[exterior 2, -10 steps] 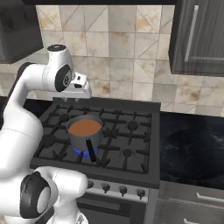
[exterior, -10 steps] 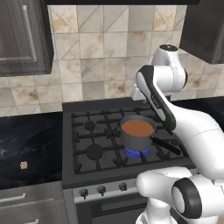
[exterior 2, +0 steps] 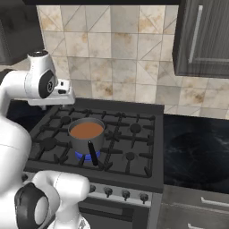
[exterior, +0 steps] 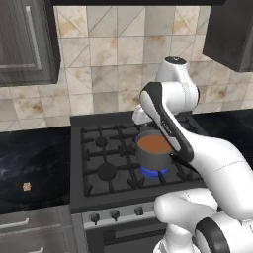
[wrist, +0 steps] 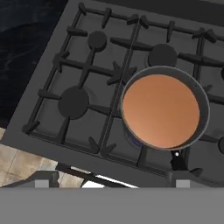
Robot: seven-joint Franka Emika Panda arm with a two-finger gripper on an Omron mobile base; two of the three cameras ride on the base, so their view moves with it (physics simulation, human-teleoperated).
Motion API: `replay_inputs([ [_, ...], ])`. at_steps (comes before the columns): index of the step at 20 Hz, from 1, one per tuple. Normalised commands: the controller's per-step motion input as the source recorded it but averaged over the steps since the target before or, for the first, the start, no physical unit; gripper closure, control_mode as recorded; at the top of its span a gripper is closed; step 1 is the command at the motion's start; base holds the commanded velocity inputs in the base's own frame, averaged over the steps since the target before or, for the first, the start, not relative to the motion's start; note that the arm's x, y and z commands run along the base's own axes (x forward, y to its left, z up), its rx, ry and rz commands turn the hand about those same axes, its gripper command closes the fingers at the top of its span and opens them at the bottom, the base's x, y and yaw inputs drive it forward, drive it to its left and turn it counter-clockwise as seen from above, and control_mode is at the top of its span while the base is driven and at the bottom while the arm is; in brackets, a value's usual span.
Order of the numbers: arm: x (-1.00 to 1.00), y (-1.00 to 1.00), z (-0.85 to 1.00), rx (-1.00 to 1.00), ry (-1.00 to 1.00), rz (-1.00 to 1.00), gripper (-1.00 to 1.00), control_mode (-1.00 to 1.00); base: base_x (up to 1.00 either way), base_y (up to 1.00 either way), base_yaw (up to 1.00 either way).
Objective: Pick up the sugar cube(s) and place them in the saucepan with hot chocolate.
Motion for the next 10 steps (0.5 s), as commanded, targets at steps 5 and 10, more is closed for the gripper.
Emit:
replay_inputs([
  [5,0.0,1.0,-0.42,0.0,0.06,0.3,-1.0,-1.0,0.0,0.0,0.0],
  [10,0.0,0.89,-0.45,0.0,0.1,0.23,-1.0,-1.0,0.0,0.0,0.0],
])
